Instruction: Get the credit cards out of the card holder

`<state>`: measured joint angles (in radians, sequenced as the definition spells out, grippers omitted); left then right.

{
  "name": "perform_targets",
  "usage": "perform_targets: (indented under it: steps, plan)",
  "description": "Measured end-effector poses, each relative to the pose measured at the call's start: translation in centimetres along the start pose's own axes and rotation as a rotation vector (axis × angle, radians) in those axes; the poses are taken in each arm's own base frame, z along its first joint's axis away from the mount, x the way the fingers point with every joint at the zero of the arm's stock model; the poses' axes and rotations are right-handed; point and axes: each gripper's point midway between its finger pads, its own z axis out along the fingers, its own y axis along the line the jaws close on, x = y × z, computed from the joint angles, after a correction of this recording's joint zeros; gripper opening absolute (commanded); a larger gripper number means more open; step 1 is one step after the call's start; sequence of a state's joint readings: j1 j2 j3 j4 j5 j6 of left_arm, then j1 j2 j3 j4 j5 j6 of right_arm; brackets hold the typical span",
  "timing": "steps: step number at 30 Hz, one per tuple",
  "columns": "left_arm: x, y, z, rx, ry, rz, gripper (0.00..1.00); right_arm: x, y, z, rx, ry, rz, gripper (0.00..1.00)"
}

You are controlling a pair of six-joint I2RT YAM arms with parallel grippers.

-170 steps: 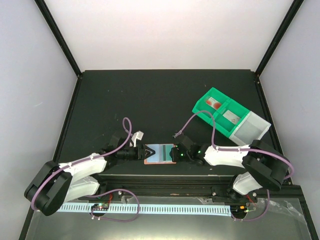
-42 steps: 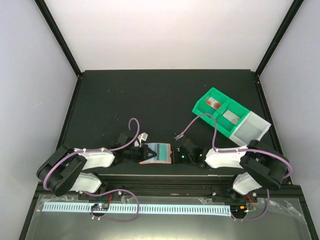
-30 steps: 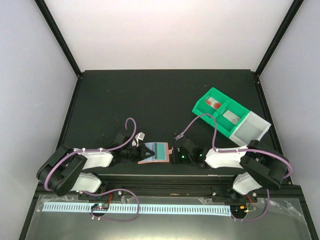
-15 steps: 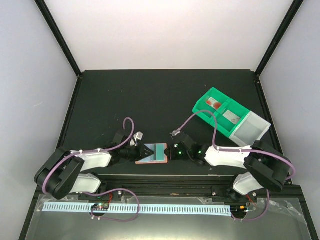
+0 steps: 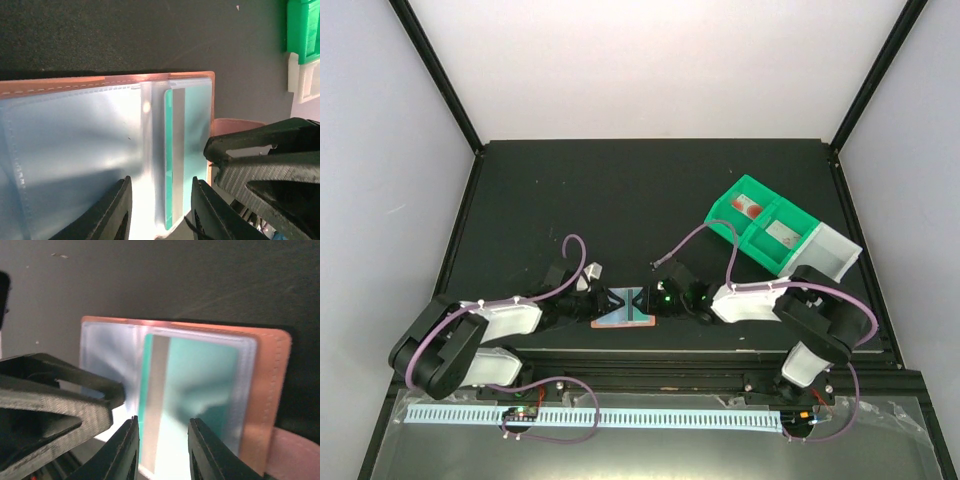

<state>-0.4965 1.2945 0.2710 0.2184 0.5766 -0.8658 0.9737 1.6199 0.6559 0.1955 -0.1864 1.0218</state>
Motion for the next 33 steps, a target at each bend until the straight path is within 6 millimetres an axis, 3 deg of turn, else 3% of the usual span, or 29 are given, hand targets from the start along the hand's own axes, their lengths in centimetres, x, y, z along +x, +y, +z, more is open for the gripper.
perform_targets:
  steps: [14,33]
  plan:
    - [0.0,0.2,0.4,0.003,0.01,0.003,0.32,-0.6,-1.2,0.4,-0.013,-0.025,0.068,0.3]
    - [0.0,-0.2,0.6,0.023,0.022,0.004,0.32,-1.1,-1.9,-0.9,0.035,-0.061,0.047,0.27]
